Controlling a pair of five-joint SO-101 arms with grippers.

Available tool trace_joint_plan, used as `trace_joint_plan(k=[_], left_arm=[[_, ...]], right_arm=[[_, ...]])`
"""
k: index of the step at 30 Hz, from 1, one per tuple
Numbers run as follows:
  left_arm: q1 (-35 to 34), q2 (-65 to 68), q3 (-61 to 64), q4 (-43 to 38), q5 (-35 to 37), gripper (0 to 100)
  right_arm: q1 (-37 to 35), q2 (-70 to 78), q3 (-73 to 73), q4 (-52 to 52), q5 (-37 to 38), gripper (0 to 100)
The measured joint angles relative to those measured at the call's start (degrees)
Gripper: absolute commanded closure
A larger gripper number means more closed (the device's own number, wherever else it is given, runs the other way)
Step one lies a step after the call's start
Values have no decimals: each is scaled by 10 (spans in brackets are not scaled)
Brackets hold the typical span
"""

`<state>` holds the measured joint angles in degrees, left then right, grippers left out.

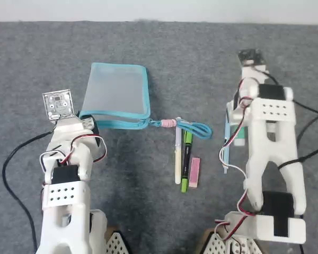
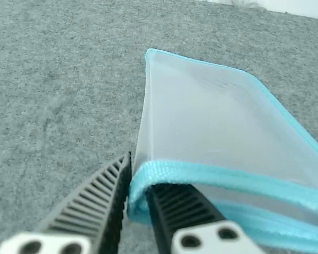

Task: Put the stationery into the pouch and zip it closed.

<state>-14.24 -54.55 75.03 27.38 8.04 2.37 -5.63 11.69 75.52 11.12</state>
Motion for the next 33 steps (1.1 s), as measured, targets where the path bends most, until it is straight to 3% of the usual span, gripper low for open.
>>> trace_joint_plan(k=[11,14,20,29,33], left_arm=[[0,0,0,0,0,989],[0,0,0,0,0,989],[0,0,0,0,0,988],[0,0,0,0,0,988],[0,0,0,0,0,988]], right_arm=[[33,229,-46,-52,77,987],[31,250,-49,-55,89,935],[33,251,-51,-55,89,780],[31,164,-56,15,59,822],[-12,84,19,19,43,822]])
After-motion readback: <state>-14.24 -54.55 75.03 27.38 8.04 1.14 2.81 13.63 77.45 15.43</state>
